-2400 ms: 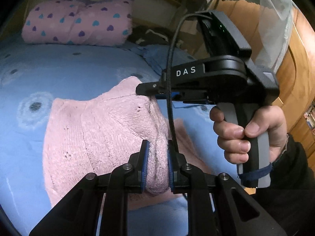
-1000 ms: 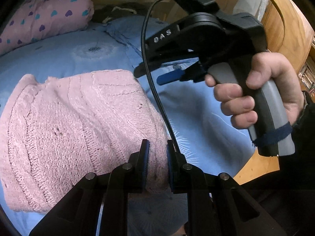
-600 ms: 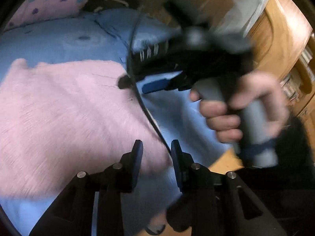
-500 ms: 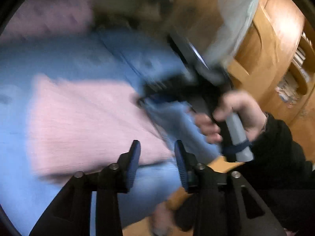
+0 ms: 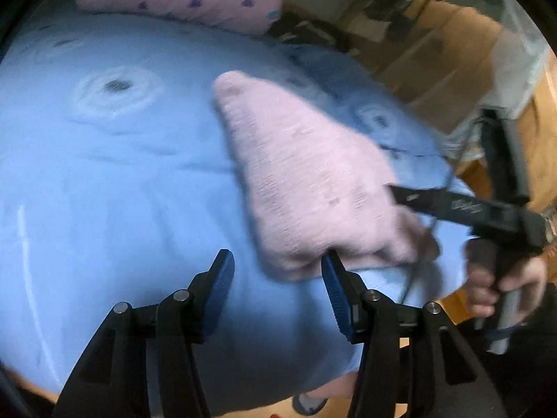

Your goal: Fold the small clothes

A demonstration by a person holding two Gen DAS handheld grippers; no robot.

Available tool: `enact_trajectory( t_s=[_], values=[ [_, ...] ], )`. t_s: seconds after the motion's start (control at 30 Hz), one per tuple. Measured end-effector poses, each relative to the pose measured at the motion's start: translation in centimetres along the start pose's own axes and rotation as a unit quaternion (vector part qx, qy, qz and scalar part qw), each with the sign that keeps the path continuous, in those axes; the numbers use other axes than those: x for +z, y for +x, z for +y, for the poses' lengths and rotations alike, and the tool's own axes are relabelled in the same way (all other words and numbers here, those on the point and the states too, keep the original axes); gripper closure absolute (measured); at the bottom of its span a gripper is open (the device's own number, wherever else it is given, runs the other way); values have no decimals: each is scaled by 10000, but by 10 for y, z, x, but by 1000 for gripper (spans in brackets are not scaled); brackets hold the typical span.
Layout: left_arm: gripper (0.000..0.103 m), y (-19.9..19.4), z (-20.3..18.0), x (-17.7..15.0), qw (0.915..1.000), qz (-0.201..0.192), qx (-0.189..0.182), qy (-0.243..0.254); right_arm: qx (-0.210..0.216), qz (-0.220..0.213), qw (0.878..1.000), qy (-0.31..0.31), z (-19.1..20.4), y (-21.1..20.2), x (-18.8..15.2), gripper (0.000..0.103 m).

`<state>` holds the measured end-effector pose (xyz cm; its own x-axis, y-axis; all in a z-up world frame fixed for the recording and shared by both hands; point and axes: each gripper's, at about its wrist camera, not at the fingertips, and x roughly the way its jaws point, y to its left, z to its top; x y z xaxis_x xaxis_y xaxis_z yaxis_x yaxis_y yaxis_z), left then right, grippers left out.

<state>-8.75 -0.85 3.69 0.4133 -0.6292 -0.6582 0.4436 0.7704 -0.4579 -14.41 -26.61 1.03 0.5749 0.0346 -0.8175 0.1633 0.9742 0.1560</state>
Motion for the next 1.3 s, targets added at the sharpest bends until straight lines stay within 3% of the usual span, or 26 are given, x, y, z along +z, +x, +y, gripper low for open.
enact_trajectory(
  t_s=[0.07,0.1,0.2,0.27,0.3,0.37,0.4,0.6,0.67,0.77,0.83,0.9,1.0,1.03,1.1,1.17,1.23,1.3],
  values=[
    [86,-2,-11,0,9992,-218,244,239,14,-44,10000,-35,-1,2,-3,44],
    [103,1,-14,2,9979,-236,499,333,-10,-65,9999,-88,-2,2,-6,44],
    [103,8,-22,5,9931,-207,1096,367,-298,-102,9989,-348,0,9,-14,42],
    [103,5,-24,6,9916,-192,1228,352,-1439,-29,9883,-505,-2,19,-22,24],
    [103,4,-24,4,9906,-185,1319,319,-1456,37,9888,-312,-9,21,-24,12],
    [103,5,-22,0,9897,-74,1419,192,-813,328,9943,614,-38,24,-27,12],
    [103,8,-23,-4,9892,-16,1459,167,-675,389,9941,756,-44,24,-27,11],
    [103,16,-32,-18,9806,172,1872,558,-1582,148,9872,-168,-16,21,-27,6],
    [103,4,-33,-20,9836,136,1759,374,-1746,188,9843,-167,-12,22,-25,6],
    [103,-45,-28,-25,9861,-506,1555,-293,-1717,169,9850,-70,-7,15,-21,6],
    [103,-79,-38,-16,9802,-1327,1469,-75,-1558,121,9877,-36,-5,7,-18,11],
    [103,-86,-44,-1,9789,-1606,1256,170,-1479,-60,9889,-92,0,0,-12,14],
    [103,-55,-33,25,9943,-1012,340,-78,-1293,-423,9902,-321,12,-8,-2,17],
    [103,-38,-27,29,9967,-746,269,-164,-1241,-533,9900,-402,18,-9,4,17],
    [103,-8,-18,29,9980,-311,465,-278,-1105,-700,9900,-533,32,-11,13,18],
    [103,29,0,19,9961,376,360,-708,-930,-824,9901,-652,49,-10,24,18],
    [103,36,12,12,9938,417,28,-1033,-761,-857,9902,-795,69,-6,32,18],
    [103,31,9,8,9944,404,103,-973,-508,-735,9914,-954,86,3,41,18]
  ],
)
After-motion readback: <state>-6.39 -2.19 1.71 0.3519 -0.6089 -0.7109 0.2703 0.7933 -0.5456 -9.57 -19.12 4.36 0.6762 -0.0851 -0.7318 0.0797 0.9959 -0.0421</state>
